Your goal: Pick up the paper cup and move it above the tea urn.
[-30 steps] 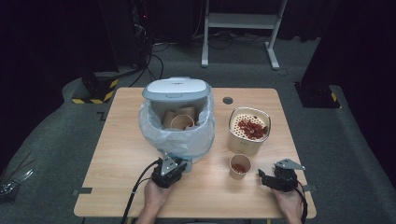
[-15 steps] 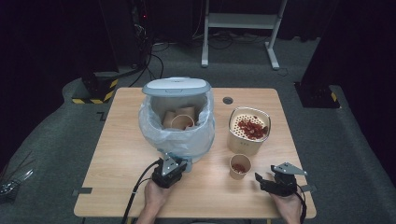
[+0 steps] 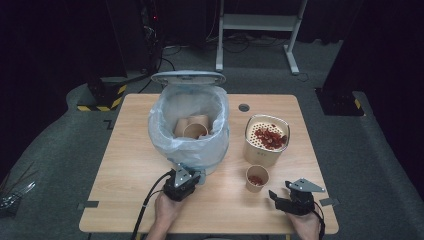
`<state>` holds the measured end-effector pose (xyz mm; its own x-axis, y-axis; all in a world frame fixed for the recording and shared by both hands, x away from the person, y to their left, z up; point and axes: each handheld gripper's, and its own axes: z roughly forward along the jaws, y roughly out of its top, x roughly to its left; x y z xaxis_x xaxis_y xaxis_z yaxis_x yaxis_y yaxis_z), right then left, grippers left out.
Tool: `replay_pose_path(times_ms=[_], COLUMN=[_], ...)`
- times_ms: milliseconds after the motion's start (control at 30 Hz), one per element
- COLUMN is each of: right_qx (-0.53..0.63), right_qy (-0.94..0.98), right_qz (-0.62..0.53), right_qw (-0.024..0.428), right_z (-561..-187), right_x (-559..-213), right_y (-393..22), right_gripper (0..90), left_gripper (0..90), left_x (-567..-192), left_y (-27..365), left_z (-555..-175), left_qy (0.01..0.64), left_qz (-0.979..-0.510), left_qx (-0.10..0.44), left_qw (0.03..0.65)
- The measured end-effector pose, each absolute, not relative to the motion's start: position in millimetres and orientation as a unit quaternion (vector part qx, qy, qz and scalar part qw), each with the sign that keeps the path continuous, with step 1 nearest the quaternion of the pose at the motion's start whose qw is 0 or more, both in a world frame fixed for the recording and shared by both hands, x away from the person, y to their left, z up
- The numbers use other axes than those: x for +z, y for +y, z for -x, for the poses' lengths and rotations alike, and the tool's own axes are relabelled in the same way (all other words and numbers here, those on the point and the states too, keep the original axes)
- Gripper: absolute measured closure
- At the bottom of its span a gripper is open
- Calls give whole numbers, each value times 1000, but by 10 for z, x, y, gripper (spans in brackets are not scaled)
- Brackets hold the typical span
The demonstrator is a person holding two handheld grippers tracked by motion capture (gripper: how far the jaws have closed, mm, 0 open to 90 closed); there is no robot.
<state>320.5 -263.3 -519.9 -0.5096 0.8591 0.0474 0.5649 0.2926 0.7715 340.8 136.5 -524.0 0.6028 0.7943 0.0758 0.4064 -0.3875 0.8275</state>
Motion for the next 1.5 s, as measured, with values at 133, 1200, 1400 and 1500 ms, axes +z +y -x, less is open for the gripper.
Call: replay_pose_path(times_ms=[133,1200,1400,1500], right_qx=[385,411,416,419], right_qy=[784,800,799,797], right_qz=[-449,-398,-393,-394], right_qw=[191,184,185,184], right_z=[-3168,-3220,-3273,-3296], right_x=[-5200,-5126,-5112,-5112], right_y=[-2604,-2223,-2167,-2146], right_gripper=[233,226,225,226], left_gripper=[696,679,679,678], left_x=[-5241,-5245,-5244,-5244], left_y=[1362,1368,1368,1367], left_z=[-3406,-3421,-3421,-3420], left_qy=[377,379,379,378], left_qz=[-797,-798,-798,-799], left_qx=[241,224,225,225], left_qw=[406,411,410,410])
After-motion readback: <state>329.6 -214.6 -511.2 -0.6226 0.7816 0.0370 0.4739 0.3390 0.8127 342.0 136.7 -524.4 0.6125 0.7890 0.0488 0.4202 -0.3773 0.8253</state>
